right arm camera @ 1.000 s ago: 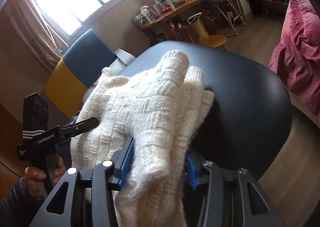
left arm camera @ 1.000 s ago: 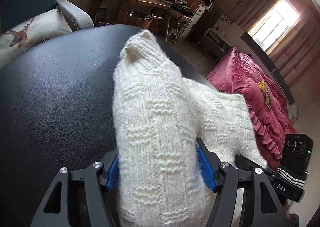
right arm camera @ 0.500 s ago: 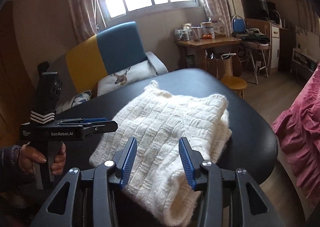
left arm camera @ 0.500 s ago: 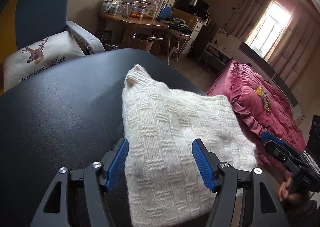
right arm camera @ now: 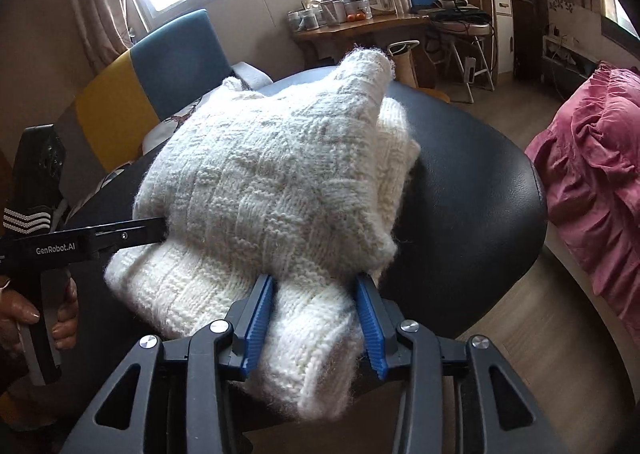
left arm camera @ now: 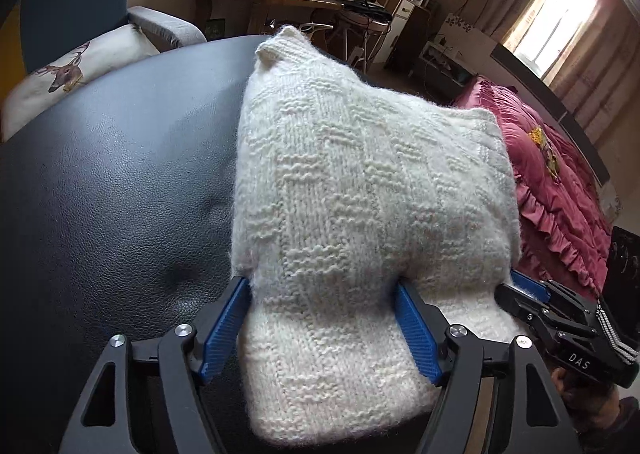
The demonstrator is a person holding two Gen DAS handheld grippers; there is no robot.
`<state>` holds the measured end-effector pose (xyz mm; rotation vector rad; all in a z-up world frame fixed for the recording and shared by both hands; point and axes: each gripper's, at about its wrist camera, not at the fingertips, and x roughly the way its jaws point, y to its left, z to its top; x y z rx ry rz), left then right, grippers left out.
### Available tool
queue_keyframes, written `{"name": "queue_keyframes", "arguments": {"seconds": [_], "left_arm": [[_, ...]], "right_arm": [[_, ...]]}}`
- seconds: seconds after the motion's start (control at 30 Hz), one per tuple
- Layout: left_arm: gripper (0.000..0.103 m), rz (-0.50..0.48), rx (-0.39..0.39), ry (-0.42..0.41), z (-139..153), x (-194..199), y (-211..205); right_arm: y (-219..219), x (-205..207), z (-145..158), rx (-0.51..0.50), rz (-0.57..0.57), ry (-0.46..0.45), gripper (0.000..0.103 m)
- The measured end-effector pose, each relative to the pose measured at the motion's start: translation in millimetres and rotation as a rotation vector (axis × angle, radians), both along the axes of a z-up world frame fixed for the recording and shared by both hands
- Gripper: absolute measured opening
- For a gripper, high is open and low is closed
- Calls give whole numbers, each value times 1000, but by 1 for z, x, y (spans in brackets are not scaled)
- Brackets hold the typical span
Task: Fold clothes
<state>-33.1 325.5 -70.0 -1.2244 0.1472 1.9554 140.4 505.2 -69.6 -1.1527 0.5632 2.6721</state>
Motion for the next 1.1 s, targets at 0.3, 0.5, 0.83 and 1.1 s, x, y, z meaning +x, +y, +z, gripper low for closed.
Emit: {"name": "queue_keyframes", "arguments": {"seconds": [0.3, 0.5, 0.83, 1.1], "left_arm": [[91, 137, -7, 173, 45, 22, -25], [103, 238, -67, 393, 92, 53, -50], [103, 354, 5, 437, 141, 72, -101], [103, 370, 25, 510, 156, 87, -107]], "right_arm": [[-12, 10, 54, 7, -106, 94, 47], [-49, -5, 88, 95, -172, 107, 47], [-101, -43, 95, 185, -47, 71, 47], [-110, -46, 77, 150, 3, 27, 47]]}}
